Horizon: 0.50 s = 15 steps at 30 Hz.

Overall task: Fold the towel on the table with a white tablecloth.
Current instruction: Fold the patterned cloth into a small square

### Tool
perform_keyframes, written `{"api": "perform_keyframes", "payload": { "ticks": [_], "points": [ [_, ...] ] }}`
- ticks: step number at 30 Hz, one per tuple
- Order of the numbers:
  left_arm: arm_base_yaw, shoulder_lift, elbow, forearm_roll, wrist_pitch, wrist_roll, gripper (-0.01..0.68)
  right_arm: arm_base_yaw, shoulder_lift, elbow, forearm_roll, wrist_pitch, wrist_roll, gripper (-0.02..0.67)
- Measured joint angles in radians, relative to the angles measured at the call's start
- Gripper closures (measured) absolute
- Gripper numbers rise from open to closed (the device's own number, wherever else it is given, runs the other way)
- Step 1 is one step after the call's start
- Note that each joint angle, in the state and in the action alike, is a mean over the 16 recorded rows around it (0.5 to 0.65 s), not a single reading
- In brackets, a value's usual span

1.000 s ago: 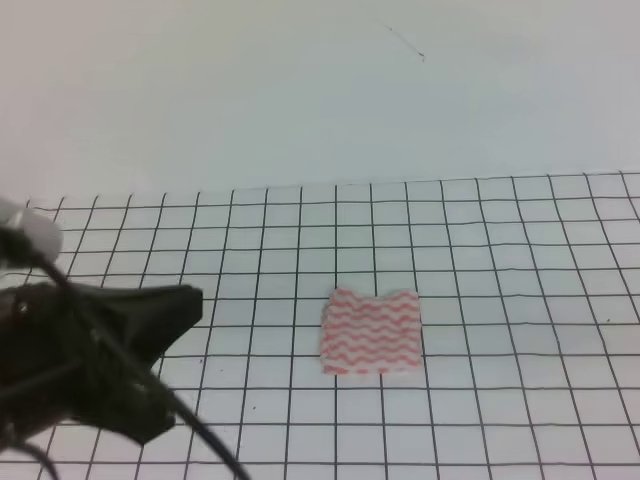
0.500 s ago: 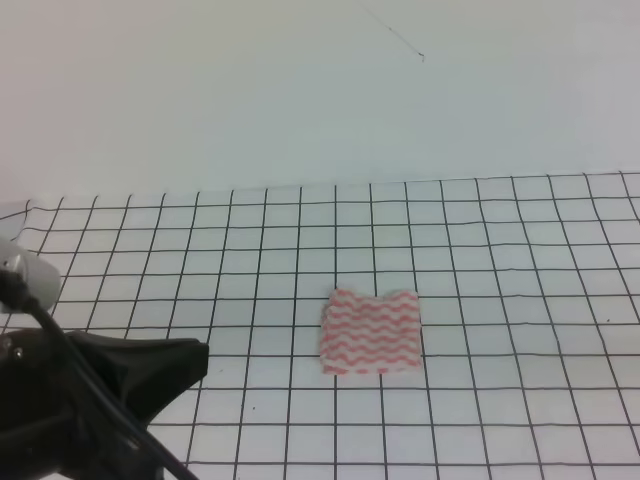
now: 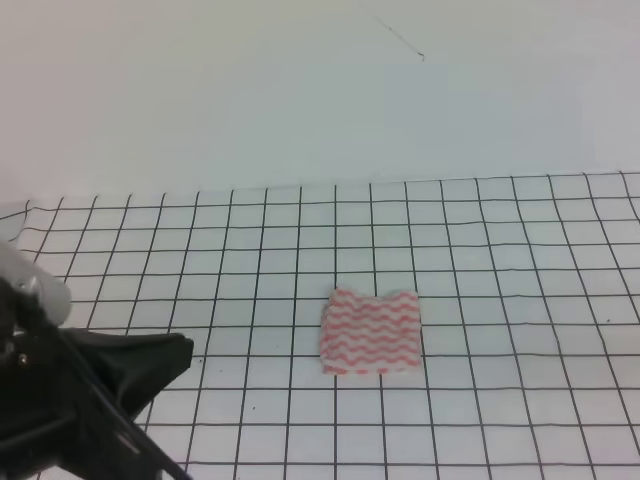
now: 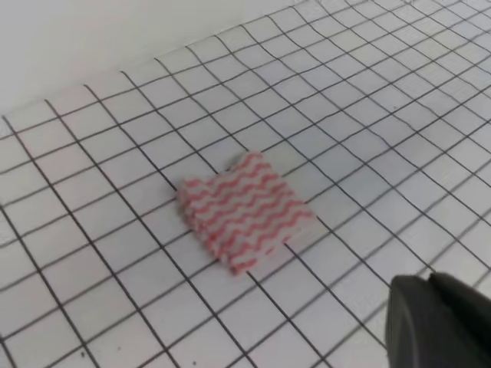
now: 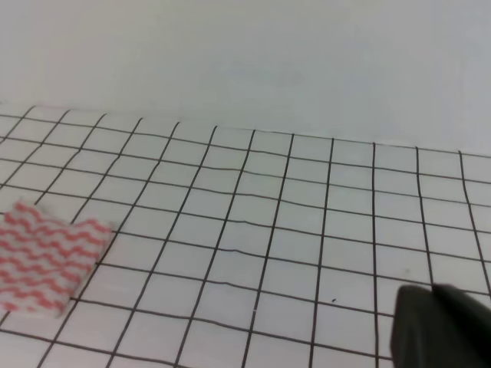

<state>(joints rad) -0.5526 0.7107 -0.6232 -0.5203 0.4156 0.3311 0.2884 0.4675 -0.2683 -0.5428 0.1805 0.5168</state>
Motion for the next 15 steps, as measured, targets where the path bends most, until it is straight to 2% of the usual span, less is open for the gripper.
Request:
{"api": "perform_keyframes", "payload": {
  "ticks": [7, 15],
  "points": [
    [0.083, -0.138, 0.141, 0.076, -0.117, -0.048, 0.676, 0.0, 0.0, 0.0, 0.0, 0.0, 0.0, 0.65],
    [0.279, -0.419, 0.362, 0.134, -0.165, -0.116, 0.676, 0.0, 0.0, 0.0, 0.0, 0.0, 0.0, 0.65]
  ]
}}
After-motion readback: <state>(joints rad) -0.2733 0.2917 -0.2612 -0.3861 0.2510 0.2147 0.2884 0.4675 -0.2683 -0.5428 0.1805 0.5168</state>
